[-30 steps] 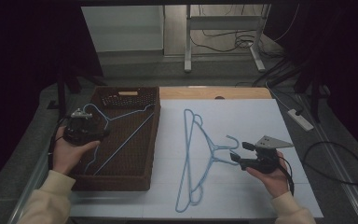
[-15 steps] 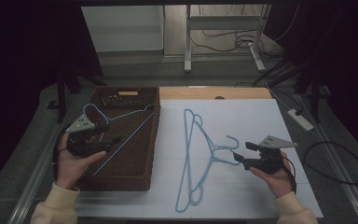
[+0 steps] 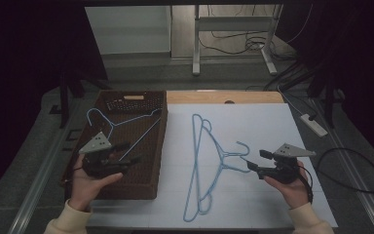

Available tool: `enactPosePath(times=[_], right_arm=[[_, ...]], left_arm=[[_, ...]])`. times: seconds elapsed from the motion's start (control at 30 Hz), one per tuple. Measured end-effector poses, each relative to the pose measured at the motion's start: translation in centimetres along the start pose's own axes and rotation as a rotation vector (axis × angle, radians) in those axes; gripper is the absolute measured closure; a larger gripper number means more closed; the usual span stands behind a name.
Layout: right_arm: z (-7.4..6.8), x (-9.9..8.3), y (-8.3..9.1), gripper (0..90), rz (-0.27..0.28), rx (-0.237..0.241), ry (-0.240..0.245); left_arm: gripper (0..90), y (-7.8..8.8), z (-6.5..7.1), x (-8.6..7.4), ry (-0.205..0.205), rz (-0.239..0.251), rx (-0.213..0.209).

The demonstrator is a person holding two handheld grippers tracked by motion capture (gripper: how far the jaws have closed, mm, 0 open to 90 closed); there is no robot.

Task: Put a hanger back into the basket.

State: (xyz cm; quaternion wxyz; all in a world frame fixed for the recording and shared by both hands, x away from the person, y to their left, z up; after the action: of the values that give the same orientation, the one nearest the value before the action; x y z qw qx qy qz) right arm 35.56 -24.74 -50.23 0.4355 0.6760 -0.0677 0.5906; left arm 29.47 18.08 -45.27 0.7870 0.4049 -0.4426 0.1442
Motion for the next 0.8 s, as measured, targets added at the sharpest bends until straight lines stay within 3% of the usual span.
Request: enactPosePath(times=[0.3,0.8], right_arm=[[0.1,-0.1,0.0,29.6,-0.009,-0.006,0.007],[-0.3,-0.5,-0.3,30.1,-0.046,-0.020,0.020]], left_arm=[[35.6,-1.2,1.1,-0.7,-0.006,-0.033,-0.032],[35.6,-1.8,1.2,-0.7,-0.002,-0.031,-0.037]])
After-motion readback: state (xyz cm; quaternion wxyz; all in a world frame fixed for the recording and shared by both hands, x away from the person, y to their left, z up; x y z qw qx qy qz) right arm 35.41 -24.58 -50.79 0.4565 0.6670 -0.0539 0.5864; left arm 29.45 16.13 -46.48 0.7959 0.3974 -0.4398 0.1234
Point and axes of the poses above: each handheld gripper's, and its own axes: y roughly backward along the jaws, x roughly out of its top, z roughly to its right, the point moved 7 cm from there along -y, roughly forward along the jaws, and after that the axes turned 10 degrees about y, right-handed, at the moved point
